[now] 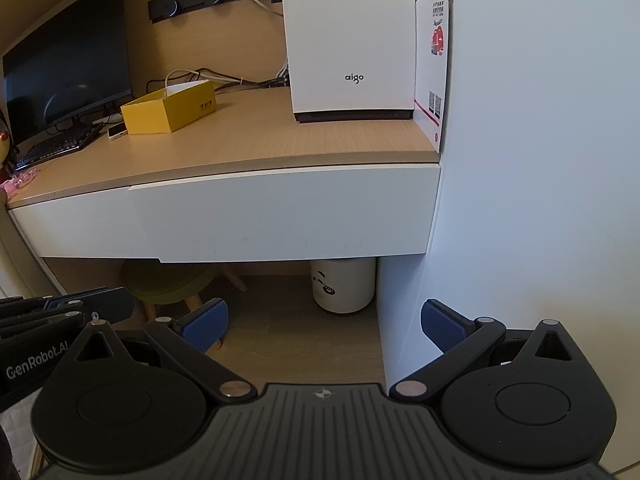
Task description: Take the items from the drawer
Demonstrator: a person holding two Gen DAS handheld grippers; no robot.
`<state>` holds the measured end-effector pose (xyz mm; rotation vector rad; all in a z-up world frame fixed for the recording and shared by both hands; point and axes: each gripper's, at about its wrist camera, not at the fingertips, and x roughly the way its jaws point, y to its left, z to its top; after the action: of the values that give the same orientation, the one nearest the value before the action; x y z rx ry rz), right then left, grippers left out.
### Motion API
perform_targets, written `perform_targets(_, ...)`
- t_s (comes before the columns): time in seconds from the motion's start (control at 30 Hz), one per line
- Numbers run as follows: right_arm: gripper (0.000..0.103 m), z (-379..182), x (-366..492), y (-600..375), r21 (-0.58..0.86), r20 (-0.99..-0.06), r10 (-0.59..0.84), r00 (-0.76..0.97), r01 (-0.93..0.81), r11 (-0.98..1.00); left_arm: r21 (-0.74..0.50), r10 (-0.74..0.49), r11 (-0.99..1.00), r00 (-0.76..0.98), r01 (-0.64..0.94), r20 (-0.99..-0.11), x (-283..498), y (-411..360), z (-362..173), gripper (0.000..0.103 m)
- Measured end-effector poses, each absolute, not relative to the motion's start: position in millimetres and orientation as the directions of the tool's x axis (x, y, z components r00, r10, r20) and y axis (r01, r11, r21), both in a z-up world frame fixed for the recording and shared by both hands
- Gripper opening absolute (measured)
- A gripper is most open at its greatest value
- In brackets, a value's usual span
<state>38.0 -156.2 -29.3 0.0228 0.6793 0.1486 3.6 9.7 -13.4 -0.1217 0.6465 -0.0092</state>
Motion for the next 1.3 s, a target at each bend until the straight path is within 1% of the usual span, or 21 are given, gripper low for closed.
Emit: perform_targets(1.3,0.103,-28.5,38.5,-156.3,0.071,-0.629,0.139,0.765,-0.121,0.99,-0.12,-0.053,0.992,0.794,-0.025,-0.605,1.5,5.3,-15.7,0.013)
